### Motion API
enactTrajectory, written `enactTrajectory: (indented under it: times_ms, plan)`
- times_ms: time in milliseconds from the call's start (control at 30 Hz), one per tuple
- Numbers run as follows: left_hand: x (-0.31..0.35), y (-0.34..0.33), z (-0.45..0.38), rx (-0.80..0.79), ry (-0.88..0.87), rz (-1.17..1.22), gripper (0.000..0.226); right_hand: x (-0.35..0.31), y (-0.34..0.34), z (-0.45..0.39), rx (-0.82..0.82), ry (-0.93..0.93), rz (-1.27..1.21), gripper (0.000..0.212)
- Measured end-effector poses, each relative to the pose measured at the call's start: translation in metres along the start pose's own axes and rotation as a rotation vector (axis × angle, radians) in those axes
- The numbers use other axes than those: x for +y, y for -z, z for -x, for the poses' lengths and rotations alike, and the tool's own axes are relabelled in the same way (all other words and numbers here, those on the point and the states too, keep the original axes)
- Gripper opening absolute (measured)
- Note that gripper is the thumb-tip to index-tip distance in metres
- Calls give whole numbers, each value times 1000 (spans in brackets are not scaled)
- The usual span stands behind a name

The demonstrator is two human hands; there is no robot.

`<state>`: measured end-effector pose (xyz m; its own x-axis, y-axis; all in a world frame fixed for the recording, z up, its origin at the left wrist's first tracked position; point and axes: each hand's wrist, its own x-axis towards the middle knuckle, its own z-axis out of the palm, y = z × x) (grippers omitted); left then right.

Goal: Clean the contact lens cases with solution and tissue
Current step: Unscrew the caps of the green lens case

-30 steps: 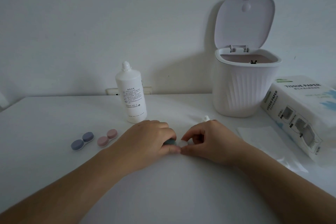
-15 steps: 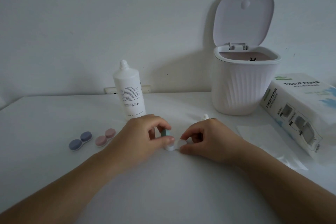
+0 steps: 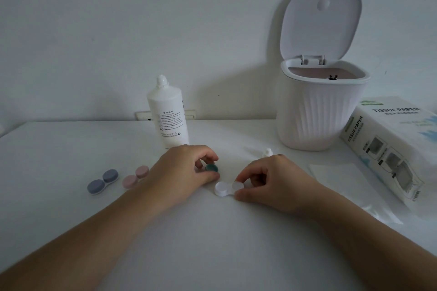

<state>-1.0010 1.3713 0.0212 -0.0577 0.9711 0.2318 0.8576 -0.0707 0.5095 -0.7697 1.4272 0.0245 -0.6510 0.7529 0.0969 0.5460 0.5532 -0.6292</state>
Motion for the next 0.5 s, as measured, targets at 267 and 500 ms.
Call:
enactTrajectory:
  times_ms: [267,500]
  plan:
    - [8,8,7,-10,-65,-95,28,2,-1,0,13,3,-13,20]
    - [7,14,25,-152,-117,91,30,3,-2,0,36,35,-12,20]
